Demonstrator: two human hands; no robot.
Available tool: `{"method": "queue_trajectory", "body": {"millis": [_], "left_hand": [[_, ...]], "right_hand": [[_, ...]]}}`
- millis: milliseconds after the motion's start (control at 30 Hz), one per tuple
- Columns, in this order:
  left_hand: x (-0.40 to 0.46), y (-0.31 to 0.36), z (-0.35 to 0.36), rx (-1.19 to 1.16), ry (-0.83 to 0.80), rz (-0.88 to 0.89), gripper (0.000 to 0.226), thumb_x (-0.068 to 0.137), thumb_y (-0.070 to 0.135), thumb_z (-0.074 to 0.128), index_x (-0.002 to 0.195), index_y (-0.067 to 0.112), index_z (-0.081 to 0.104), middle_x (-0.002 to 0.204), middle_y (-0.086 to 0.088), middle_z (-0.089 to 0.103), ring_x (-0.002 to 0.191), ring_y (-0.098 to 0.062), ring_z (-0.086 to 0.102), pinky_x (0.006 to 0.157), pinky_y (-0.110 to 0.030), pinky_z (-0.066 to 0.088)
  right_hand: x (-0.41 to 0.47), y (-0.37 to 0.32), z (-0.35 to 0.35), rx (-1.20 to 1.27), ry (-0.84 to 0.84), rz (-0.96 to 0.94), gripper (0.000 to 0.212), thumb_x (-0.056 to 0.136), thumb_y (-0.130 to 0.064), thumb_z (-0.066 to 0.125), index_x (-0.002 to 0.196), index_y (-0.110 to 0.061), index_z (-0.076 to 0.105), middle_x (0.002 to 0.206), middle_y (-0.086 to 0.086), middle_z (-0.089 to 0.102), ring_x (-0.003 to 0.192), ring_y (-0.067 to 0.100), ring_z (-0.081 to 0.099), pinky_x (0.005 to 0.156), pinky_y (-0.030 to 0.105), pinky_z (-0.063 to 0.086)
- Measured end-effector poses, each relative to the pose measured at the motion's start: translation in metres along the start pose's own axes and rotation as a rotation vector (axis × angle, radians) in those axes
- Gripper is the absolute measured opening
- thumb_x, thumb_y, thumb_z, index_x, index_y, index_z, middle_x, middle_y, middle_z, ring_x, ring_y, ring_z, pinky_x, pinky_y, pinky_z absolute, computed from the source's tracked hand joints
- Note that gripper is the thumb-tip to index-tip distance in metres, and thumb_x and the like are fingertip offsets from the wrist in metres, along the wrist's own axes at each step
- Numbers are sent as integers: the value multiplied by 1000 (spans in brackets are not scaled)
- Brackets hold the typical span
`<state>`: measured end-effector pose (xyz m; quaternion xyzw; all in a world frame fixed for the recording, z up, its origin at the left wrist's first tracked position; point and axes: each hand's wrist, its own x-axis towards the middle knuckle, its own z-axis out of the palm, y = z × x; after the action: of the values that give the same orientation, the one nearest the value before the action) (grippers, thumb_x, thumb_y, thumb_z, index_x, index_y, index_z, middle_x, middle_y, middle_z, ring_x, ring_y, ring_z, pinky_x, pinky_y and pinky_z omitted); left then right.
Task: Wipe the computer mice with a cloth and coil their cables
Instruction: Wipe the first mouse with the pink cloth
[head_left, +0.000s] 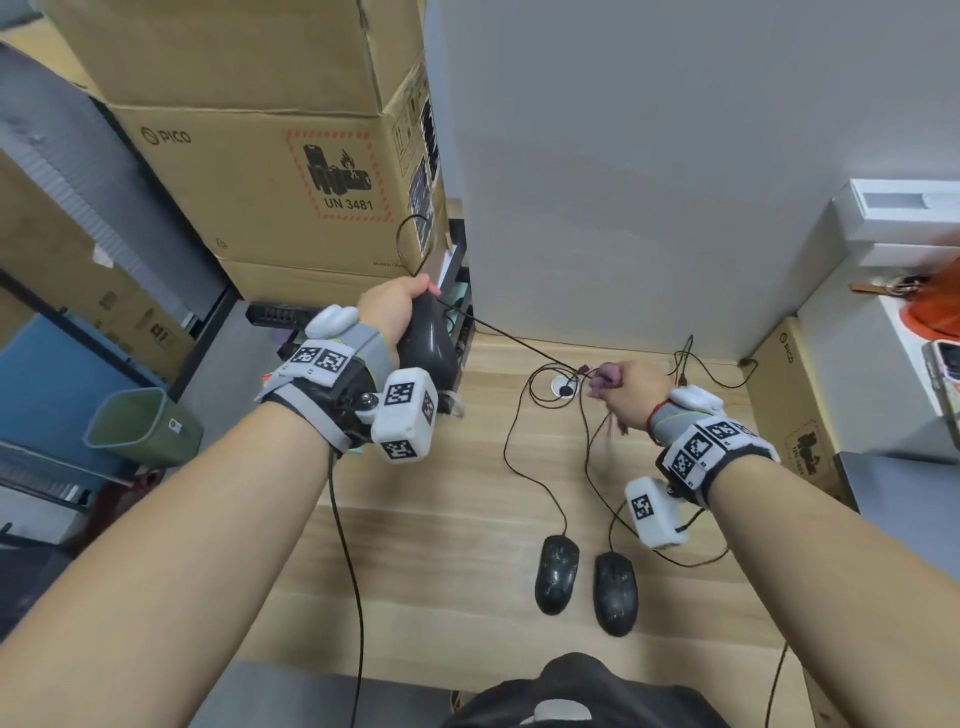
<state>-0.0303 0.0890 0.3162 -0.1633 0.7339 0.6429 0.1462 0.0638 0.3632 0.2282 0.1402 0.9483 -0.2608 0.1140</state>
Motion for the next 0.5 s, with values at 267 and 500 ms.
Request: {"method": "queue_trajectory", "body": {"millis": [267,500], "left_hand": [[-5,-2,4,62,-154,66,31,100,34,50,91,11,68,60,5,70,51,-16,61,55,-25,52],[-12,-25,44,439,-258,222,25,93,37,63,98,17,77,94,-4,73,92,-22,66,88,-33,49]], "right_hand": [[5,7,-11,123,78,136,16,90,-18,56,97,-9,68,97,12,71,89,31,65,70,31,50],[-4,-60,-37,256,186,-109,22,89,-21,62,97,-2,69,69,-2,65,79,25,65,82,33,49]]}}
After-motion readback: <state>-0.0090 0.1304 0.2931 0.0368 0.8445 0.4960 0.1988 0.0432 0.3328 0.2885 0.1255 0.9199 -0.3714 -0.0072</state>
